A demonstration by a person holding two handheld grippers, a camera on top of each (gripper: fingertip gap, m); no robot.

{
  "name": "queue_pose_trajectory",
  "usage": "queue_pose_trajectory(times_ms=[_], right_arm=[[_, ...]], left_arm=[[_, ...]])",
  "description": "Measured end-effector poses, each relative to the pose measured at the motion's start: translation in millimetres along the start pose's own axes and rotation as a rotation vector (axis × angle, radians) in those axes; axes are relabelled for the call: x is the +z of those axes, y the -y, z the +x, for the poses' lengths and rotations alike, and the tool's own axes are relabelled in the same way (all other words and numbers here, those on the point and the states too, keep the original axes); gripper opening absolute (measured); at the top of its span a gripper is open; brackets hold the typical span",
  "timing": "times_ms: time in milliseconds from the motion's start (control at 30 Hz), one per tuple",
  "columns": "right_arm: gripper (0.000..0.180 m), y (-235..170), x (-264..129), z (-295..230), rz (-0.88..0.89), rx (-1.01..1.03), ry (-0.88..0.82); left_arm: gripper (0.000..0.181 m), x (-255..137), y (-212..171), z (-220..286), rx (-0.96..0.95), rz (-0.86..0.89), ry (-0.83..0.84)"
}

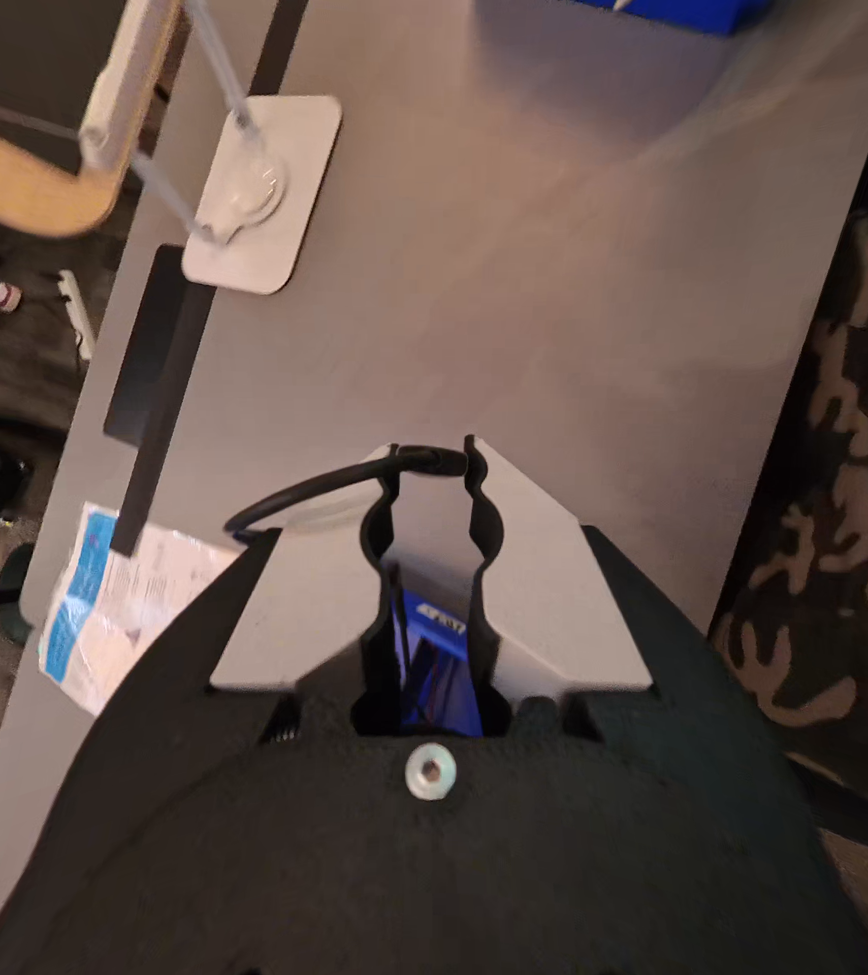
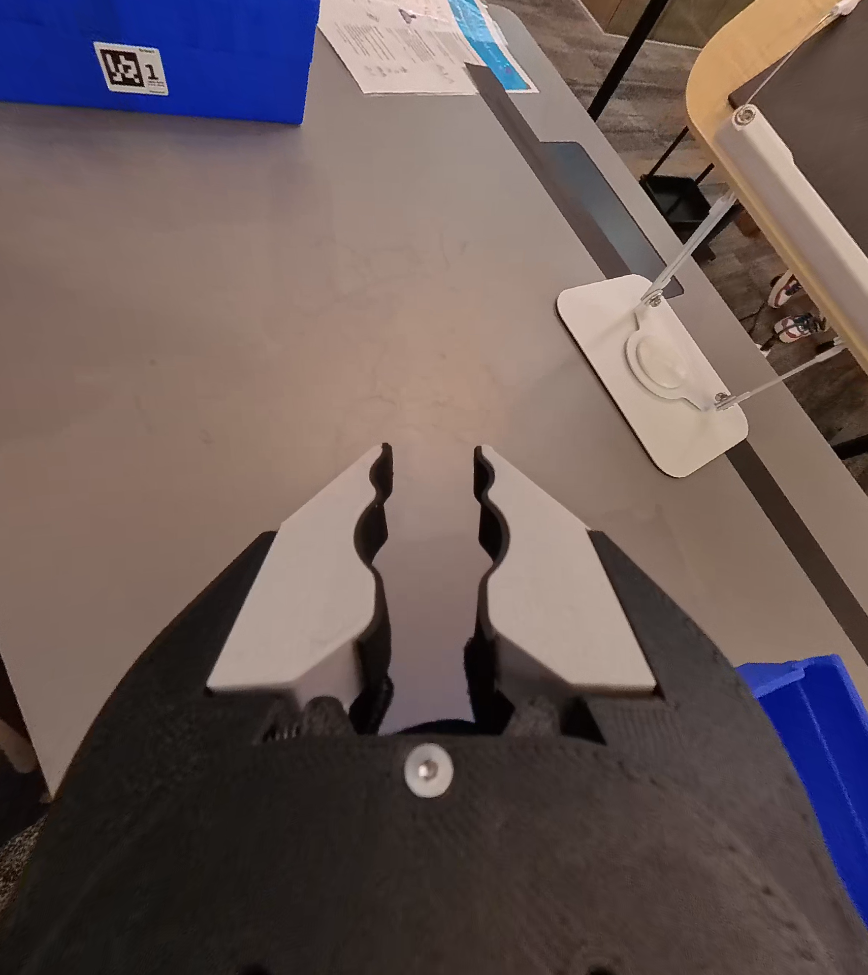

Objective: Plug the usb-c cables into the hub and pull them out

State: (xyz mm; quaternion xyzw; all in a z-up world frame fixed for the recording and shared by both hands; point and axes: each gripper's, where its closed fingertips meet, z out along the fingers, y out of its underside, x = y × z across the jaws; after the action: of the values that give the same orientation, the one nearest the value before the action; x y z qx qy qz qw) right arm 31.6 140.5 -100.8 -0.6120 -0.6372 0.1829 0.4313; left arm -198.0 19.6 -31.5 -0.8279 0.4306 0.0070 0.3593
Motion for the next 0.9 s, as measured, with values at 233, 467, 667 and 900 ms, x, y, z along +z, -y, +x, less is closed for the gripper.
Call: queue_pose_trajectory(times_ms=[233,467,667,900], right_arm=[[0.029,-11.7,-12.6,1.8,-0.003,0.019,-0.017],[0.029,-31.1,-29.4,5.2,-0.003,0.060,-0.043],[0.029,-42.7,-40.7,8.8,-0.006,0.085,-0.061],[0.028,-48.2,-45.5,7.0,0.007,0.114,-0.066]], left_arm=[[0.022,109.8,25.2,43.2,0.266,-0.338,-0.189],[0.021,172.4,5.0,61.3,0.319,-0.617,-0.361],[0.021,201.2,12.7,70.6,0.314,-0.694,-0.447],[0.021,241.8,7.5,87.8,0.310,-0.748,-0.497]])
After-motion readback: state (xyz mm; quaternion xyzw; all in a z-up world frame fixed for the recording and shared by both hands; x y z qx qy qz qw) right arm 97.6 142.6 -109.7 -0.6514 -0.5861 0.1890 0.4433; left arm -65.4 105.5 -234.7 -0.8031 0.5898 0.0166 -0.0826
